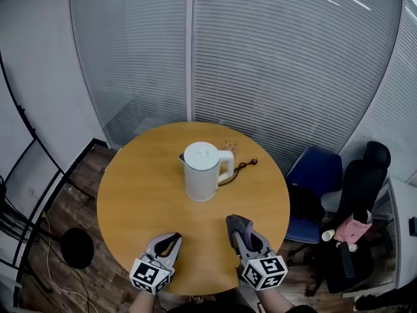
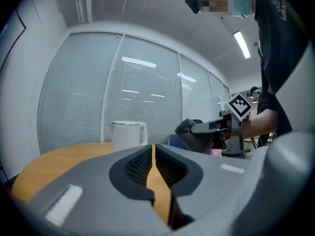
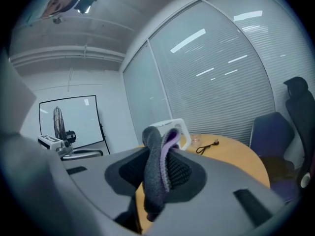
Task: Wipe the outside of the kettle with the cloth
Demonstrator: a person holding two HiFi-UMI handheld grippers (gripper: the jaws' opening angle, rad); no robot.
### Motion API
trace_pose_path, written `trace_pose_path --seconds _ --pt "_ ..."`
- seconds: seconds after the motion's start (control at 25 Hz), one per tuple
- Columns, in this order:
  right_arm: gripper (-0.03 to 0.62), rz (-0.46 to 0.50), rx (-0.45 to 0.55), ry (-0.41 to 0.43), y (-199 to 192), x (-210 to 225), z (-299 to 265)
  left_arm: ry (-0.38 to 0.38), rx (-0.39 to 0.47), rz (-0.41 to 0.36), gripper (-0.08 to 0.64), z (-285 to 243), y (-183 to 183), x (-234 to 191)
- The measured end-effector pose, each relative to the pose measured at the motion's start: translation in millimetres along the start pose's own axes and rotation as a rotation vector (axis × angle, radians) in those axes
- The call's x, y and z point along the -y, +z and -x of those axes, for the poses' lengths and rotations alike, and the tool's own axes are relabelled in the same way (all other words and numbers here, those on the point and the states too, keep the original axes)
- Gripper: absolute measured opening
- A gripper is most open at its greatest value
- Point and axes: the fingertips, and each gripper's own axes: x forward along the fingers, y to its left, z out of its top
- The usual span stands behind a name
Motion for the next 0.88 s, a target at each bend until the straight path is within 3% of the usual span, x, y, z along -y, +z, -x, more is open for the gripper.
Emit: trace_pose_path --seconds 0.36,0.6,0.72,0.88 --pt "0.091 -0.035 -0.017 0.064 16.3 33.7 -63.2 0.086 -0.014 0.026 0.011 -61.8 5.7 -57.8" --pt "0.091 -0.066 -0.002 0.073 24.4 44.5 -96.5 0.098 -0.022 0.019 0.019 -100.1 14.2 -94.6" --pt "0.091 -0.087 0.011 0.066 27.7 45.5 -110.5 0.087 -0.021 0.029 0.119 -118.2 21.8 -113.4" --pt "0.091 -0.112 0.023 0.056 30.3 43.5 -126.4 0.058 -0.003 0.047 0.160 -139.7 33.8 -139.3"
